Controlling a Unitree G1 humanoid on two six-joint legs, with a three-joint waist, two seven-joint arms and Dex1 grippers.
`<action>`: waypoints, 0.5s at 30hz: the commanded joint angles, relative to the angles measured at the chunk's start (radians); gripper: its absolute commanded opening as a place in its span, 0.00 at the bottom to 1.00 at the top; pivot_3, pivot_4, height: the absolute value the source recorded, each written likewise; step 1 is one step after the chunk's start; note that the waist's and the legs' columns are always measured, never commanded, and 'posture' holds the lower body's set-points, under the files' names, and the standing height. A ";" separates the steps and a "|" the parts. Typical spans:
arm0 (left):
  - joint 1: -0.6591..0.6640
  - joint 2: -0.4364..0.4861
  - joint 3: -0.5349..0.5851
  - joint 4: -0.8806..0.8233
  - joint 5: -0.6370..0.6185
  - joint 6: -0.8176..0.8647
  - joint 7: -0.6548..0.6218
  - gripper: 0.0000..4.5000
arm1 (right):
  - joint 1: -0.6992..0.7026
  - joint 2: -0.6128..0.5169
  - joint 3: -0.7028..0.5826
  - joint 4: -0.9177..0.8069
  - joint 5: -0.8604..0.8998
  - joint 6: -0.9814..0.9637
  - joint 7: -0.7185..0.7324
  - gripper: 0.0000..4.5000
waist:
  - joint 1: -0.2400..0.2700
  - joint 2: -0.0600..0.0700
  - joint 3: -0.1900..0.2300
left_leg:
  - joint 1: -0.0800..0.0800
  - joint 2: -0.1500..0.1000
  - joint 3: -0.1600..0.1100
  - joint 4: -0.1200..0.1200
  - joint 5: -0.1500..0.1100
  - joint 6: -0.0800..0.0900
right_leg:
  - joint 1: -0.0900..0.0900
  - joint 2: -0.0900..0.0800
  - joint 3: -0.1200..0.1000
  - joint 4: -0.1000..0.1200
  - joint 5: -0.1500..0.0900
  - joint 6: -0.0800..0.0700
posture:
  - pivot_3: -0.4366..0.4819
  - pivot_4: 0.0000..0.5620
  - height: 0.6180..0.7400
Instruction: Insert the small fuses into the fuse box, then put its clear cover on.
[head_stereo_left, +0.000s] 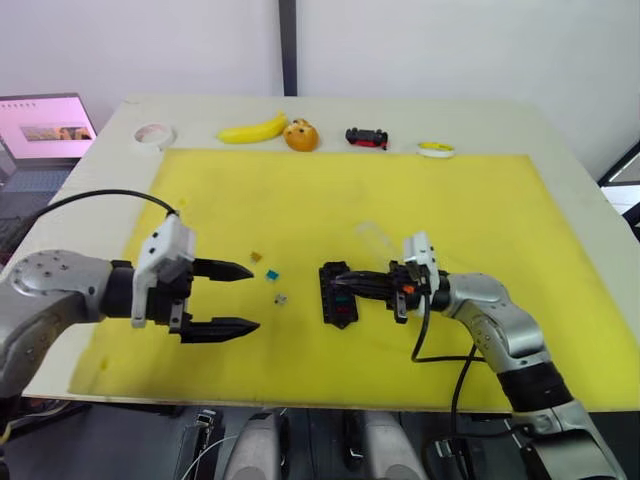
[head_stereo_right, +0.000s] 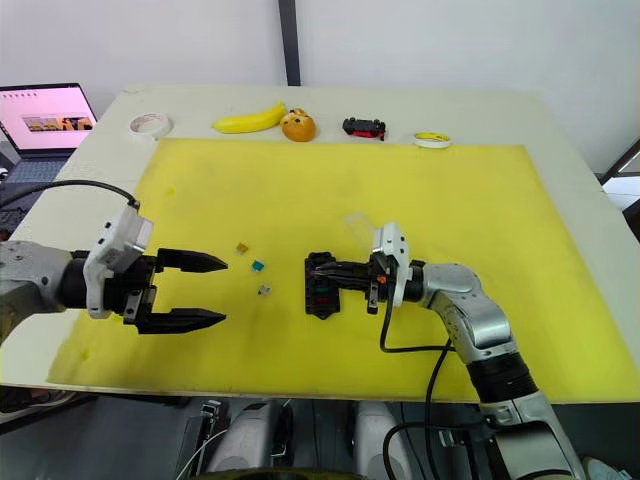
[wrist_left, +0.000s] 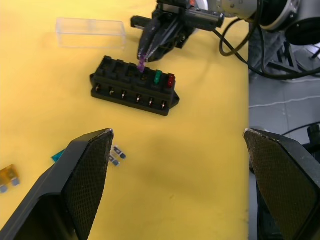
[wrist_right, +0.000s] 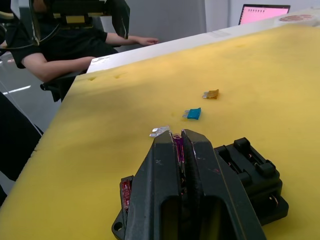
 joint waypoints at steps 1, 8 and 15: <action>-0.024 -0.002 -0.022 -0.018 0.018 -0.014 0.004 0.97 | -0.012 0.005 -0.024 0.008 0.004 -0.013 0.021 0.00 | 0.000 0.000 0.000 | 0.000 0.000 0.000 0.000 0.000 0.000 | 0.000 0.000 0.000 0.000 0.000 0.000 | 0.48 0.27 0.98; -0.101 -0.021 -0.131 -0.014 0.063 0.011 0.027 0.99 | -0.012 0.012 -0.026 0.005 0.009 -0.002 0.023 0.00 | 0.000 0.000 0.000 | 0.000 0.000 0.000 0.000 0.000 0.000 | 0.000 0.000 0.000 0.001 0.000 0.000 | 0.48 0.27 0.98; -0.123 -0.071 -0.219 0.018 0.198 -0.102 0.026 0.99 | -0.007 0.016 -0.026 0.014 0.004 -0.007 0.025 0.00 | 0.000 0.000 0.000 | 0.001 0.000 0.000 0.000 0.000 0.000 | 0.001 0.000 0.000 0.002 0.000 0.000 | 0.48 0.27 0.98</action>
